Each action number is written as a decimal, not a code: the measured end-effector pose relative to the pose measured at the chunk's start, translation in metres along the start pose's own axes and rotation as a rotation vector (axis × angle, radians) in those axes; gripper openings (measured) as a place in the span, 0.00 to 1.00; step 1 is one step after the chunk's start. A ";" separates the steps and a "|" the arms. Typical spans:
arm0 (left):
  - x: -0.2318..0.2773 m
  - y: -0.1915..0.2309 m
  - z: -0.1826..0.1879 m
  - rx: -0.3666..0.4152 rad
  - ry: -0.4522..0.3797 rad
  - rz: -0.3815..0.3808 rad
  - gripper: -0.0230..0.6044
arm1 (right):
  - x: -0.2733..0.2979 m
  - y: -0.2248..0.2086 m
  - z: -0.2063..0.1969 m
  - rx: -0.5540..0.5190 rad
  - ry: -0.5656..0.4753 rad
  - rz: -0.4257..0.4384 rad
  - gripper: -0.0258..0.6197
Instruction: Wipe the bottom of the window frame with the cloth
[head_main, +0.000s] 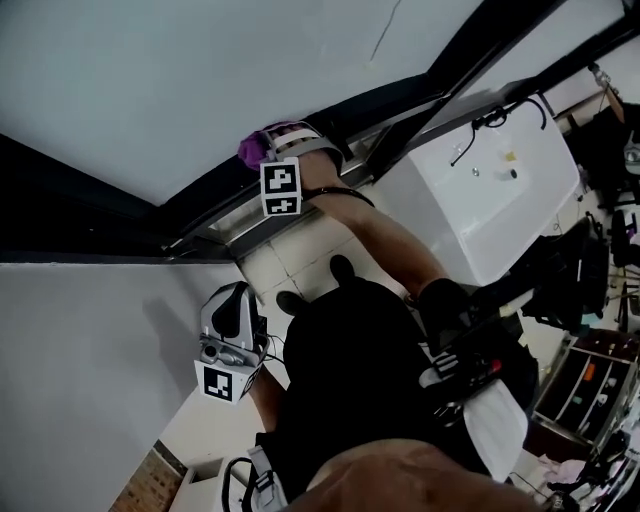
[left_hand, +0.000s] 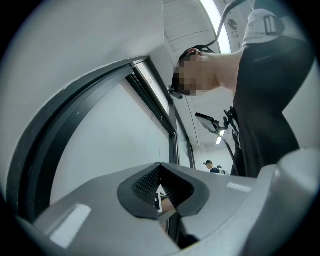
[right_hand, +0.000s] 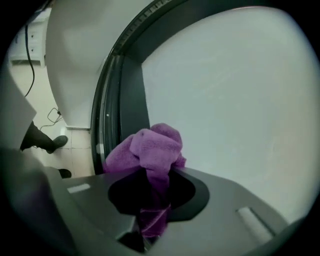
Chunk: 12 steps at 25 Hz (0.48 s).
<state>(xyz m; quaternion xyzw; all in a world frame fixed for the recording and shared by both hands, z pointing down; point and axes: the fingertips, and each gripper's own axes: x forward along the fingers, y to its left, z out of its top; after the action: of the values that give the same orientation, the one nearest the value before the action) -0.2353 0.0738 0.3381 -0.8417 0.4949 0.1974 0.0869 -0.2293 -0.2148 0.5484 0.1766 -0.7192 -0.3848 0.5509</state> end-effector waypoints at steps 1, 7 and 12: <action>0.001 0.000 -0.001 0.000 0.002 -0.002 0.04 | 0.000 0.000 -0.013 0.003 0.041 0.019 0.14; -0.007 0.004 -0.010 -0.011 -0.001 0.023 0.04 | -0.009 -0.026 -0.058 -0.133 0.175 -0.061 0.14; -0.009 0.001 -0.011 -0.024 -0.040 0.020 0.04 | -0.029 -0.024 -0.073 -0.174 0.194 0.033 0.15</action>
<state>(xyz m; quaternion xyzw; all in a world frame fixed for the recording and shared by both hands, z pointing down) -0.2371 0.0769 0.3518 -0.8337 0.4990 0.2211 0.0845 -0.1560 -0.2361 0.5185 0.1525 -0.6293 -0.4177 0.6374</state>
